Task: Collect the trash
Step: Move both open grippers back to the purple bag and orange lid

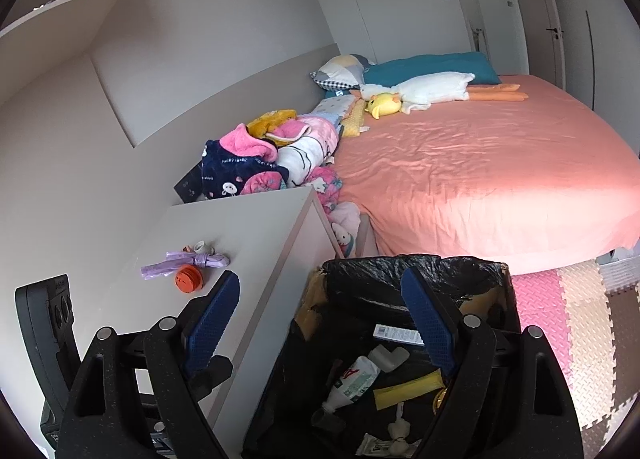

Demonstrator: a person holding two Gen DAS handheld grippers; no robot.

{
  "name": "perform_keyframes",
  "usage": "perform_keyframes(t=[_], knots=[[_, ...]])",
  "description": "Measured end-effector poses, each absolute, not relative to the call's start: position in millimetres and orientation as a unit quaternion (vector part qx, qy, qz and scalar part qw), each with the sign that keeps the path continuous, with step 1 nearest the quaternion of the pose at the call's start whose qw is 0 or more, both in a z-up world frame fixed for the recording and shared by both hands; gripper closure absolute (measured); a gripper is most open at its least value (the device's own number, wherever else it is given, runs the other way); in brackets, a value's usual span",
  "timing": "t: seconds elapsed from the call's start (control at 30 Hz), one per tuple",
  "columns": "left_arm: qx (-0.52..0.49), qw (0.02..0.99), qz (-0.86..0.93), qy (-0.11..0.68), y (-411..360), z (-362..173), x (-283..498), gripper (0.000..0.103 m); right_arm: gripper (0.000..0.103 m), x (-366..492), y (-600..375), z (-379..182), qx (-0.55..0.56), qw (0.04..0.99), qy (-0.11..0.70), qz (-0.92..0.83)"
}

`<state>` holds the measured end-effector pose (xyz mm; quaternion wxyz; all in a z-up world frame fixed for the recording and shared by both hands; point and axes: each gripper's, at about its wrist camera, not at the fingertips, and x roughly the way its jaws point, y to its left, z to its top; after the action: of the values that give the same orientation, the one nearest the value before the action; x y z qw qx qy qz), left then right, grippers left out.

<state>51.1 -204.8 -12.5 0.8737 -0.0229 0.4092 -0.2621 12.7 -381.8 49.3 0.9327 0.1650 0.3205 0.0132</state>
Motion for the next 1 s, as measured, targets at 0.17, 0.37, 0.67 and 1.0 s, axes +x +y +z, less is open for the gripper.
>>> perform_keyframes(t=[0.17,0.37,0.67,1.0], knots=[[-0.031,0.880,-0.240,0.408,-187.3,-17.5,58.5,0.006,0.020,26.0,-367.9,44.2,0.163,0.930,0.328,0.029],[-0.035,0.891,-0.207,0.403,-164.7,-22.6,71.7,0.006,0.020,43.6,-348.4,34.7,0.147,0.929,0.337,0.043],[-0.034,0.897,-0.167,0.409,-140.6,-35.8,94.4,0.006,0.020,77.4,-326.4,17.7,0.150,0.918,0.359,0.075],[-0.023,0.901,-0.124,0.415,-129.4,-51.2,125.3,0.006,0.025,114.2,-300.4,2.4,0.159,0.904,0.373,0.132]])
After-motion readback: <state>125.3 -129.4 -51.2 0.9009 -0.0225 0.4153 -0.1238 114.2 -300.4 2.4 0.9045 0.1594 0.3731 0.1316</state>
